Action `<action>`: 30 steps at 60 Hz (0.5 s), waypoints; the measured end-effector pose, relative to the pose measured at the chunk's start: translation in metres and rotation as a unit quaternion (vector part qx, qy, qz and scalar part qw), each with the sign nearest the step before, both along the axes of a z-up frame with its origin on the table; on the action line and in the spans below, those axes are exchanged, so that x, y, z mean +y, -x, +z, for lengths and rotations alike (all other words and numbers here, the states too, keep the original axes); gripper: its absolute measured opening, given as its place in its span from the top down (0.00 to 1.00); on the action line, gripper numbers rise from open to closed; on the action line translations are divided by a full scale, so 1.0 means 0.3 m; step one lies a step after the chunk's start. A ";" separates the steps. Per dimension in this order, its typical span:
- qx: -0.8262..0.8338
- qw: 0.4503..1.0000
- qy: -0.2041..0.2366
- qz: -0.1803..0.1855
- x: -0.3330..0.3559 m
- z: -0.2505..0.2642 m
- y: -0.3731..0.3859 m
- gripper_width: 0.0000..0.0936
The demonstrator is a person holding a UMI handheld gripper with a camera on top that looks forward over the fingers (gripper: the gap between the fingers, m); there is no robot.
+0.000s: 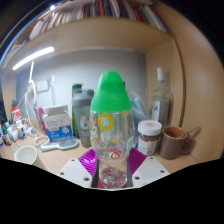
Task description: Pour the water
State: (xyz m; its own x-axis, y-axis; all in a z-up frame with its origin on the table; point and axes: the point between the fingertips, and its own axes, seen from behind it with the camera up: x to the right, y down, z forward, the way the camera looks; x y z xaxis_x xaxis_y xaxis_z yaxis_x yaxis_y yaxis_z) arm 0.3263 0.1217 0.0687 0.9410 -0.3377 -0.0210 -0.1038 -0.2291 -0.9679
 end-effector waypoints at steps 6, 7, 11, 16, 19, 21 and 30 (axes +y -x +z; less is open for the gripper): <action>-0.019 0.999 -0.022 0.018 0.016 0.030 0.001 0.56; -0.019 0.999 -0.024 0.017 0.010 0.017 0.016 0.56; -0.013 0.999 -0.025 0.015 0.009 0.015 0.017 0.56; -0.003 1.000 -0.025 0.016 0.012 0.014 0.012 0.55; 0.002 1.000 -0.020 0.016 0.014 0.011 0.011 0.52; 0.008 1.000 -0.015 0.017 0.016 0.008 0.012 0.50; 0.088 0.995 0.033 0.024 -0.016 -0.058 0.055 0.11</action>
State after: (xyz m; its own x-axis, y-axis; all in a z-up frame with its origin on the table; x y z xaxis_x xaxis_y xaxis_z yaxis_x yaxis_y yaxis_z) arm 0.3097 0.1168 0.0513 0.9398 -0.2986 -0.1662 -0.2580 -0.3010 -0.9181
